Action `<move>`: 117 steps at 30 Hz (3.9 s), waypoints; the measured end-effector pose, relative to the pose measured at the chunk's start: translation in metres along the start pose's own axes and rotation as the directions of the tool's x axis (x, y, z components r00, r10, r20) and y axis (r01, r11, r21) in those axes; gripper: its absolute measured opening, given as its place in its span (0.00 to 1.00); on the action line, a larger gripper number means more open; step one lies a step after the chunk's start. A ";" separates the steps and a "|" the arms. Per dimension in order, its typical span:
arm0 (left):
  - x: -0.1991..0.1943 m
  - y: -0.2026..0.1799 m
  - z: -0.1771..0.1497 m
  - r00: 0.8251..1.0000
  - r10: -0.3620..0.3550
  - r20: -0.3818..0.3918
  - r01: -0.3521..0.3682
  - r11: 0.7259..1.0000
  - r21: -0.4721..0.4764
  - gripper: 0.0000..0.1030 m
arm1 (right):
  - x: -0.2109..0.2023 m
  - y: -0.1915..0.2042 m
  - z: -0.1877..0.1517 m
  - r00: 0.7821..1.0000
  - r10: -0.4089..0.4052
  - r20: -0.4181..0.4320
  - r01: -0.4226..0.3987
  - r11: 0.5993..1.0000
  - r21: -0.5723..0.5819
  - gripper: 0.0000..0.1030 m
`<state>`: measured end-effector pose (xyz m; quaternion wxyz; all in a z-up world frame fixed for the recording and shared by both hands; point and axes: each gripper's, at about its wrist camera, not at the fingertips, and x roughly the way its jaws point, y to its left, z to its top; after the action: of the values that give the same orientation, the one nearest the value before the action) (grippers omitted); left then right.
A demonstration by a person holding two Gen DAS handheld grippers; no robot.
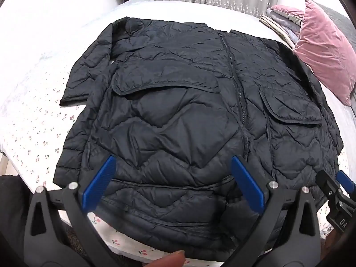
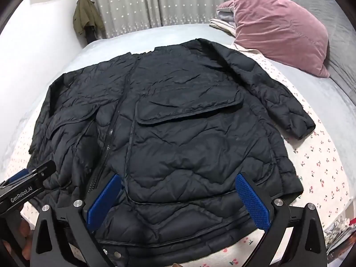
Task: Fold large clothes
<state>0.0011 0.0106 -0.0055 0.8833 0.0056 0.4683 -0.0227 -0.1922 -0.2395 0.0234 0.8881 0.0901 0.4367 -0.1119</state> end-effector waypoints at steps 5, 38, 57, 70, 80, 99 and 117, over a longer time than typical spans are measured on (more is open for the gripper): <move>0.000 0.000 -0.001 1.000 -0.002 -0.001 0.002 1.000 -0.002 0.99 | 0.002 0.001 -0.001 1.000 0.005 -0.004 -0.005 1.000 -0.001 1.00; 0.004 -0.001 -0.004 1.000 -0.006 -0.003 0.006 1.000 0.004 0.99 | 0.001 -0.006 0.000 1.000 0.011 -0.012 -0.011 1.000 0.022 1.00; 0.004 0.000 -0.005 1.000 -0.001 -0.005 0.001 1.000 0.007 0.99 | 0.001 -0.006 0.000 1.000 0.007 -0.010 -0.007 1.000 0.023 1.00; 0.000 0.003 -0.004 1.000 0.003 0.004 -0.003 1.000 0.004 0.99 | 0.003 -0.008 0.002 1.000 0.002 -0.019 -0.001 1.000 0.020 1.00; -0.001 0.006 -0.003 1.000 0.005 0.005 -0.005 1.000 -0.001 0.99 | 0.005 -0.006 0.001 1.000 -0.006 -0.022 0.006 1.000 0.017 1.00; 0.017 0.068 0.025 0.996 0.078 0.033 -0.078 0.997 -0.002 0.99 | -0.006 -0.050 0.022 0.998 -0.019 0.062 0.017 0.999 0.036 1.00; 0.085 0.157 -0.011 0.984 -0.102 -0.144 0.088 0.991 -0.098 1.00 | 0.075 -0.163 0.003 0.957 0.117 -0.265 -0.064 0.978 0.200 1.00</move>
<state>0.0471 0.1646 -0.0837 0.8431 -0.0555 0.5332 -0.0429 -0.1903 -0.4053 -0.0448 0.8104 0.2088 0.5385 -0.0984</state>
